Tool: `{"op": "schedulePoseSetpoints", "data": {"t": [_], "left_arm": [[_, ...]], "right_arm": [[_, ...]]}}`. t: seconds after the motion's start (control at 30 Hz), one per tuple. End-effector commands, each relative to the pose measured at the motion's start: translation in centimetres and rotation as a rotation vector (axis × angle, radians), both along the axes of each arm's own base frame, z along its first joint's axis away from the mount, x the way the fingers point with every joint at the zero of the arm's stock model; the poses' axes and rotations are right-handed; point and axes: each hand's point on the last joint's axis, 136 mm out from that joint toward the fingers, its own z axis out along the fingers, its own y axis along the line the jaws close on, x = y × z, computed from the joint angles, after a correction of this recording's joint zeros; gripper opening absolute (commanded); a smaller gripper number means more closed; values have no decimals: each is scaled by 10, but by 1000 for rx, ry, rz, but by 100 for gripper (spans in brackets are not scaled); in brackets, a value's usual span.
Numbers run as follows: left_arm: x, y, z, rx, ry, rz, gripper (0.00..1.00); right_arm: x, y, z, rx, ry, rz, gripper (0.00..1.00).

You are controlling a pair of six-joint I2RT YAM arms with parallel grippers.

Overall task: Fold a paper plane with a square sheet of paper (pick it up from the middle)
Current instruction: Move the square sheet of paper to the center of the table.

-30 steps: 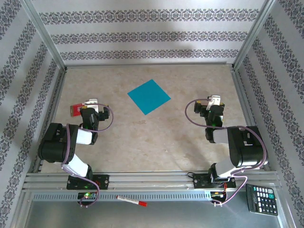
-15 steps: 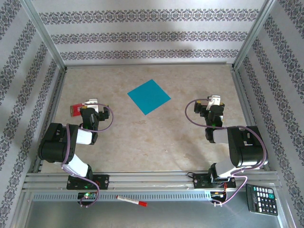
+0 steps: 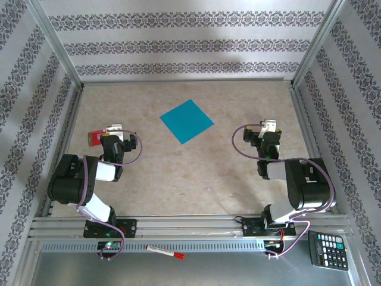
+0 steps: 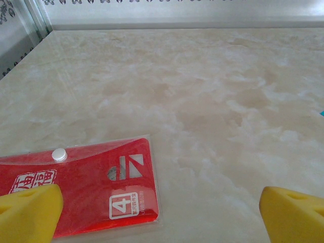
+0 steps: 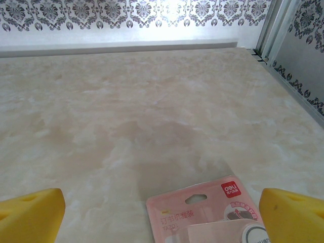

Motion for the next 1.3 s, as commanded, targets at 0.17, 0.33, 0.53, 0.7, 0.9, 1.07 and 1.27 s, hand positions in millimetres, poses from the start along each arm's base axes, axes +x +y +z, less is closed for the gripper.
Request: {"op": "schedulePoseSetpoints", "data": {"t": [0.17, 0.33, 0.53, 0.7, 0.9, 1.07, 1.27], "left_arm": [[-4, 18, 14, 2, -63, 85, 100], [-8, 17, 16, -4, -78, 82, 100], [-4, 15, 16, 3, -60, 65, 100], [0, 20, 33, 8, 7, 107, 100], [-9, 24, 73, -117, 105, 189, 100], [-17, -1, 75, -331, 296, 171, 100], [-31, -22, 56, -475, 496, 189, 100]], "right_arm": [[-4, -5, 12, -7, -28, -48, 98], [-18, -12, 54, -68, -75, -148, 98], [-54, -41, 98, 97, -128, -288, 98], [-55, -19, 115, 191, -88, -177, 98], [-39, 5, 110, 342, 52, -127, 98], [-26, 32, 101, 366, 237, -56, 98], [-19, 48, 83, 333, 454, -75, 98]]}}
